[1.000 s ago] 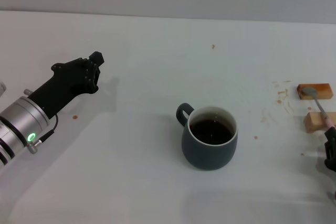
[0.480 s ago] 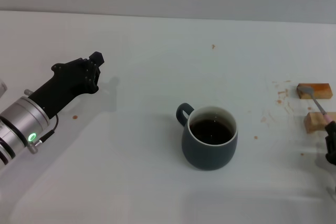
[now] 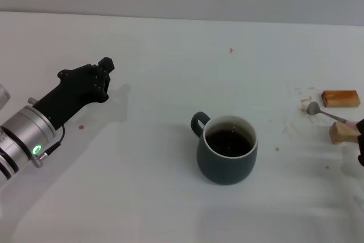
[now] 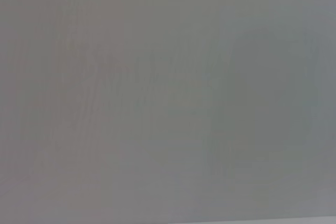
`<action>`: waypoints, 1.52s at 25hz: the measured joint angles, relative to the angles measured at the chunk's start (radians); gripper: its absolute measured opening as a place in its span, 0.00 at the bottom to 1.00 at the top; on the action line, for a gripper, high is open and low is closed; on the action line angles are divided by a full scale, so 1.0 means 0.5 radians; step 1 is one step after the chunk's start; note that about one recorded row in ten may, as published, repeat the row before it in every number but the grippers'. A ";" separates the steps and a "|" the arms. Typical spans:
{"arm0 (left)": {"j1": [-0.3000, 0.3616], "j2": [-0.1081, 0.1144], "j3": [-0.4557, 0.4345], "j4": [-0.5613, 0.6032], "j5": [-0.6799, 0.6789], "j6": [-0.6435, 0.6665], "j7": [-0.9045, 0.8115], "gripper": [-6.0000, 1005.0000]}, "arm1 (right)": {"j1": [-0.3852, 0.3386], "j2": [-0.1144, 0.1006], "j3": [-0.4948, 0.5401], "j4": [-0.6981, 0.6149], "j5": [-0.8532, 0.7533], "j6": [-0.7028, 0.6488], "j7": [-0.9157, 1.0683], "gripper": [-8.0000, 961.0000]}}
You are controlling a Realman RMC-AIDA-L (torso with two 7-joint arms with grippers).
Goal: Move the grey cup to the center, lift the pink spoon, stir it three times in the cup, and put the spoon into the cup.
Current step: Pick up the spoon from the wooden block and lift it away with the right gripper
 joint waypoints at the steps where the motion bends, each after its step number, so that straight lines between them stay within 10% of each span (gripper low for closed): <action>1: 0.000 -0.001 0.000 0.000 0.000 -0.001 0.001 0.06 | 0.001 0.000 0.000 -0.001 -0.003 -0.006 0.000 0.12; 19: 0.000 -0.009 -0.002 0.000 0.000 -0.006 0.009 0.06 | 0.084 -0.011 -0.126 -0.160 -0.016 -0.091 0.304 0.10; 38: 0.012 -0.016 -0.028 0.003 -0.004 0.001 0.010 0.07 | 0.161 -0.033 -0.571 -1.543 -0.059 -0.377 1.826 0.11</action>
